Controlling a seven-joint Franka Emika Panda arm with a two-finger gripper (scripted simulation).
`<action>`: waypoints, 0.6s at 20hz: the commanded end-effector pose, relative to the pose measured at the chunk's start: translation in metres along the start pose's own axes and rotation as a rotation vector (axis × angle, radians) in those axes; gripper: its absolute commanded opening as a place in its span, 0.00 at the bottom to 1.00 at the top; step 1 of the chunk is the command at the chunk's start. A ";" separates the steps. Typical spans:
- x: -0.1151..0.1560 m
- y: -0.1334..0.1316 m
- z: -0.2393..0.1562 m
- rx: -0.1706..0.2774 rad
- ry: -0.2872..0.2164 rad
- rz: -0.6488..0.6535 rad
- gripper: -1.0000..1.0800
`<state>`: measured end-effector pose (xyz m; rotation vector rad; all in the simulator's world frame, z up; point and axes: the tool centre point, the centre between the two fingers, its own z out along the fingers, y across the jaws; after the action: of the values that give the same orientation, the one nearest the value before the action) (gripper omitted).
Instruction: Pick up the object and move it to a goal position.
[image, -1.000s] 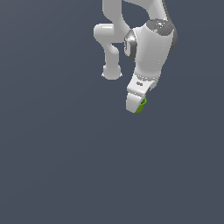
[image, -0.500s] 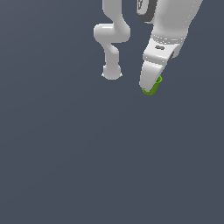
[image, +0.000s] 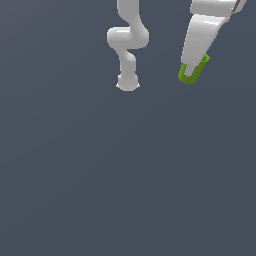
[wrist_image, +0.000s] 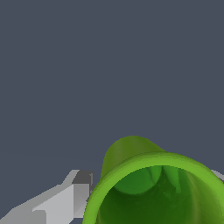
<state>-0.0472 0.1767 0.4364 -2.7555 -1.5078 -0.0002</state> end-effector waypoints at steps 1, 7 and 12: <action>0.004 -0.002 -0.020 0.000 0.000 0.001 0.00; 0.013 -0.006 -0.052 0.000 0.000 0.002 0.00; 0.017 -0.007 -0.066 0.000 0.000 0.002 0.00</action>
<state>-0.0441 0.1939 0.4978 -2.7567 -1.5056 0.0009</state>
